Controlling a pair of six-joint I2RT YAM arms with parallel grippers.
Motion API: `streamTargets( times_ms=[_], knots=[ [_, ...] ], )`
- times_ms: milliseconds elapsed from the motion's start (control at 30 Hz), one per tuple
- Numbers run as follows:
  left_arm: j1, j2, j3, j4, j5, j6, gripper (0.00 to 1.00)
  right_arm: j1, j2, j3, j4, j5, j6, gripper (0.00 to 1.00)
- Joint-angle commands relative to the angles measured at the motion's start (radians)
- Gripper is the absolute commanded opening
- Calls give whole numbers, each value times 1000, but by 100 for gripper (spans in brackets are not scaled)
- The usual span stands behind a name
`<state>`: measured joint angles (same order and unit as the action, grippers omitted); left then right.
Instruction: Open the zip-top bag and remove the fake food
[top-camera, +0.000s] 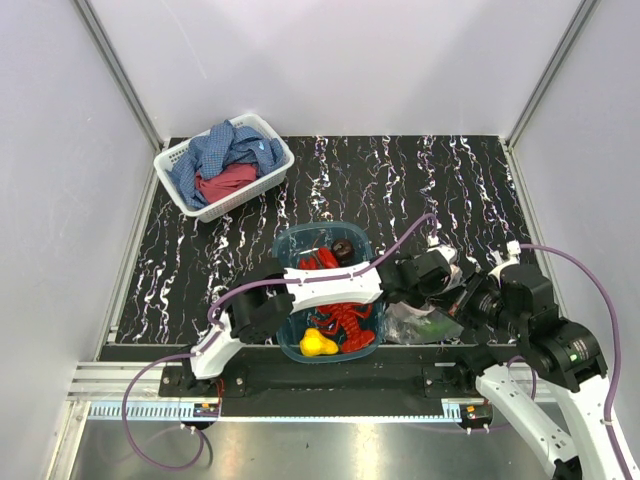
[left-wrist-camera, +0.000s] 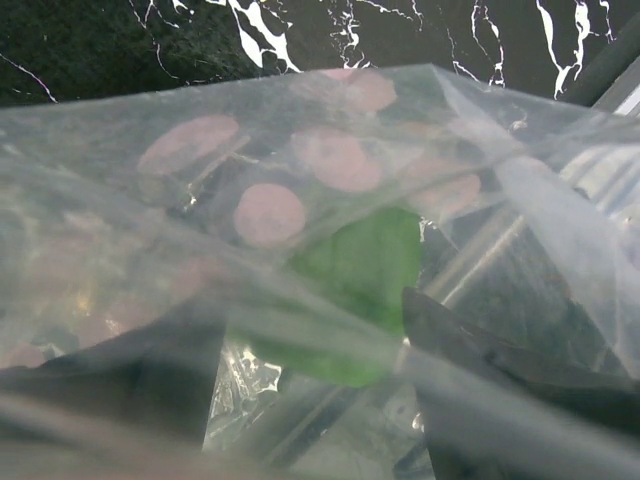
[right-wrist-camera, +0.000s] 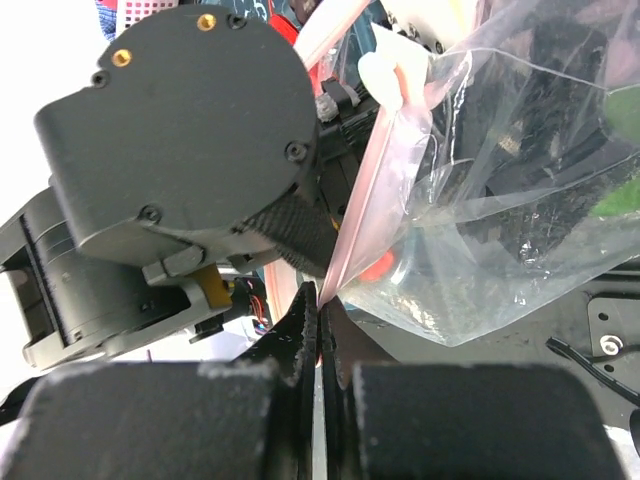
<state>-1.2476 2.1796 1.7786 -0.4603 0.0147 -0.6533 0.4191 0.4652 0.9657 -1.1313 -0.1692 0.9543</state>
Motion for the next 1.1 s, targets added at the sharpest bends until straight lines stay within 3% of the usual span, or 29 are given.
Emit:
streamTargets(
  times_ms=[0, 33, 133, 500, 567, 600, 667, 700, 800, 867, 1067],
  knots=[
    [-7, 12, -8, 41, 31, -22, 74, 4, 21, 59, -19, 22, -2, 0],
    [-10, 12, -14, 43, 39, -28, 75, 4, 23, 67, -22, 25, -8, 0],
    [-19, 35, -45, 51, 88, -35, 92, 6, 18, 73, -41, 37, -15, 0],
    [-35, 80, -97, 57, 37, 33, 89, 6, -11, 39, -64, 59, -17, 0],
    [-33, 92, -88, 49, 27, 59, 82, 4, -14, 38, -70, 60, -14, 0],
    [-33, 91, -75, 46, 28, 66, 71, 3, -16, 39, -73, 63, -12, 0],
    [-24, 72, -58, 26, 11, 86, 59, 4, -17, 45, -88, 68, -22, 0],
    [-21, 65, -45, 20, 8, 93, 46, 6, -19, 47, -91, 74, -28, 0],
    [-3, 20, 19, -30, -1, 122, 32, 6, -16, 48, -108, 97, -45, 0],
    [17, -15, 88, -87, 1, 142, 16, 4, -16, 48, -108, 112, -54, 0],
    [74, -87, 264, -213, 30, 176, 0, 4, 15, 68, -110, 217, -26, 0]
  ],
)
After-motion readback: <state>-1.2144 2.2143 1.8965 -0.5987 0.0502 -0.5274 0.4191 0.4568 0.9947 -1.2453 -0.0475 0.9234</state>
